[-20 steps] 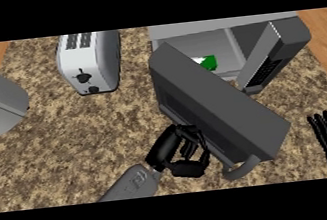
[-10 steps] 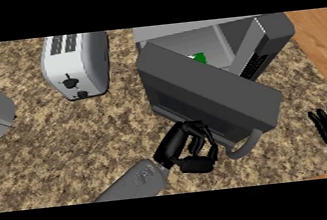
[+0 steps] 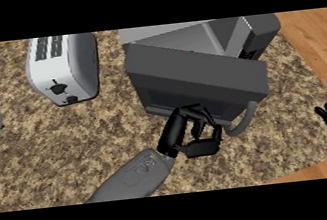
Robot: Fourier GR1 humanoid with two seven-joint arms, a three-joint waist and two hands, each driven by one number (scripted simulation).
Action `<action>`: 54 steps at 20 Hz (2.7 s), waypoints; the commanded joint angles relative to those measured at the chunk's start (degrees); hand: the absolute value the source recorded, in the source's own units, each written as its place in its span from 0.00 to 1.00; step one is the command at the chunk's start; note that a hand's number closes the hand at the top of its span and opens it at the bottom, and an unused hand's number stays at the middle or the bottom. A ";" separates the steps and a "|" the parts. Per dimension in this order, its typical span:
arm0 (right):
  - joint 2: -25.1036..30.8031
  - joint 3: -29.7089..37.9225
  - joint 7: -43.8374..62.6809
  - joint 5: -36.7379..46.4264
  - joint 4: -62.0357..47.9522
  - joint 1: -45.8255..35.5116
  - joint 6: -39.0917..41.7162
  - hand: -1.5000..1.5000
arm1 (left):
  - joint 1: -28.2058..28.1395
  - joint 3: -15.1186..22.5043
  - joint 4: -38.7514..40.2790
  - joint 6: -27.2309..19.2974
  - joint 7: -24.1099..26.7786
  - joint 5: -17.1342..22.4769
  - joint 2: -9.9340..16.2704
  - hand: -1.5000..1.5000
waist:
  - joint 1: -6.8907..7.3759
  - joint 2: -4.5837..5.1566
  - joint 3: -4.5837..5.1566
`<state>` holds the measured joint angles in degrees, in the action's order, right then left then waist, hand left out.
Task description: Pick up the milk, place it into the microwave and close the microwave
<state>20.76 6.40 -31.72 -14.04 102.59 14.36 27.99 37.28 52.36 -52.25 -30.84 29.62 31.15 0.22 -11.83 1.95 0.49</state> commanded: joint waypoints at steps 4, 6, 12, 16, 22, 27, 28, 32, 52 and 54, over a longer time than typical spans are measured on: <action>2.23 2.98 2.94 -3.30 1.78 -2.96 -0.30 0.00 | 6.13 -2.16 1.47 -7.63 -0.11 6.82 -0.22 0.00 | -1.54 0.58 -0.11; 3.07 3.54 2.59 -4.05 1.54 -3.88 0.57 0.00 | 7.02 -1.76 2.35 -8.49 -0.44 8.37 -0.22 0.00 | -2.37 0.92 -0.18; 10.69 10.79 1.43 5.57 4.84 -9.29 -4.24 1.00 | 10.57 -3.92 4.40 -12.18 -2.24 12.67 -0.23 0.00 | -4.30 1.29 -0.01; 12.08 11.83 1.57 7.36 5.78 -10.73 -5.45 1.00 | 11.42 -6.20 5.32 -12.84 0.24 15.94 -0.23 0.00 | -4.77 2.09 0.06; 13.52 12.42 1.79 8.28 4.58 -13.50 -5.96 1.00 | 13.49 -6.67 5.28 -14.55 0.50 20.00 -0.23 0.00 | -4.43 2.55 -0.23; 13.56 11.90 3.17 9.03 4.12 -15.06 -6.92 1.00 | 14.53 -6.25 6.00 -15.01 1.98 21.89 -0.23 0.00 | -4.64 2.99 -0.24; 14.00 12.41 3.29 8.71 3.91 -16.17 -7.06 1.00 | 13.56 -5.89 5.97 -14.65 2.71 22.39 -0.23 0.00 | -4.36 3.24 -0.16; 14.33 11.98 3.27 9.42 2.95 -17.06 -7.09 1.00 | 14.05 -5.51 6.81 -14.21 4.12 23.58 -0.23 0.00 | -4.15 3.53 -0.27; 9.08 8.91 8.70 -9.94 -8.33 -21.85 0.79 0.00 | 15.07 -4.08 8.47 -12.95 9.20 28.57 -0.22 0.00 | -4.26 4.30 -0.41; 9.90 9.12 9.00 -11.29 -9.50 -22.07 2.32 0.00 | 15.46 -4.05 8.91 -12.84 9.65 28.89 -0.23 0.00 | -4.44 4.07 -0.49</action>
<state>29.67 14.91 -23.45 -23.03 95.20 -6.73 28.66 49.11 51.69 -47.41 -42.86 39.74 58.16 -0.02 -15.88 5.68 -0.05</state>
